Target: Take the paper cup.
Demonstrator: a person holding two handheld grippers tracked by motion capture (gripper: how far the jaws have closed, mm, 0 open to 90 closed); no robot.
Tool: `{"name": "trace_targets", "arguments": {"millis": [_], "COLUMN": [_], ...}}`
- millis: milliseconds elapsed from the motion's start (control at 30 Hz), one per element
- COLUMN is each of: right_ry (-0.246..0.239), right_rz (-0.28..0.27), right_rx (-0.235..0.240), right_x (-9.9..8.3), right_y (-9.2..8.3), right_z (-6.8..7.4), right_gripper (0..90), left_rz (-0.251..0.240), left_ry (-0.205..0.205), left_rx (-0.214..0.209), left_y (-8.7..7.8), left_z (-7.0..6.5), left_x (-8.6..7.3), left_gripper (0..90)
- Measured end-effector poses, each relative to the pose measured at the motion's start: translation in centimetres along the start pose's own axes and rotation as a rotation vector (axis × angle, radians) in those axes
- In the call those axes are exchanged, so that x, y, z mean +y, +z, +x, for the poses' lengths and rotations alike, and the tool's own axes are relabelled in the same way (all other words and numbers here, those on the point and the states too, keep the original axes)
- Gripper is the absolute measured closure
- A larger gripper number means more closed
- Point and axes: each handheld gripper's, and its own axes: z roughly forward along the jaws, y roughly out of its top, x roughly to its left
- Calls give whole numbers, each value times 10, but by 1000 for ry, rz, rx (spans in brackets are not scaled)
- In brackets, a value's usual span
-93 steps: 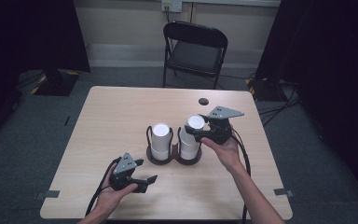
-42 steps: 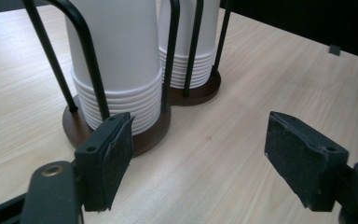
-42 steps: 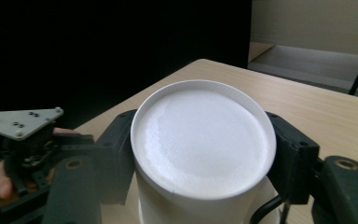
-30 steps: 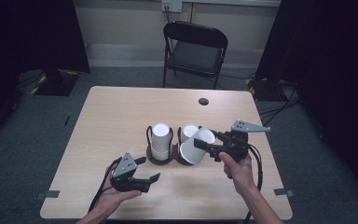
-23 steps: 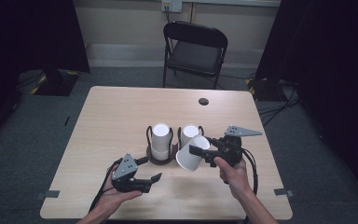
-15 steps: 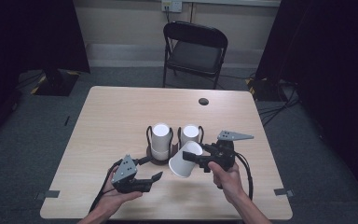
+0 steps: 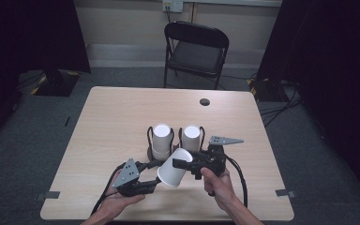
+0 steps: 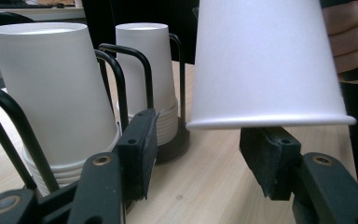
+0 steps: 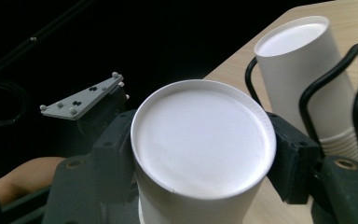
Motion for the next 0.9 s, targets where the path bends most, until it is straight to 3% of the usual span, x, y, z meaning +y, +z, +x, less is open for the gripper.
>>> {"name": "trace_targets", "arguments": {"millis": [233,433,567,800,900], "right_ry": [10,54,80,82,69], "right_rz": [6,1,5,18,28], "right_rx": [31,67,96,93,71], "right_x": [-2,-5,-7,-9,-10], "right_y": [10,16,14,16,17], "right_z": [4,3,0,-2,-2], "right_gripper": [346,345,340,307,264], "left_rz": [-35,-50,-70,-61,-50], "left_ry": [10,18,13,-12,-29], "left_rx": [-3,-37,-16,-33,-40], "left_y": [0,2,-3,-7,-7], "left_z": [-3,-3,3,5,6], "left_x": [1,3,4,5,6], "left_gripper": [512,597,717,788,803]}}
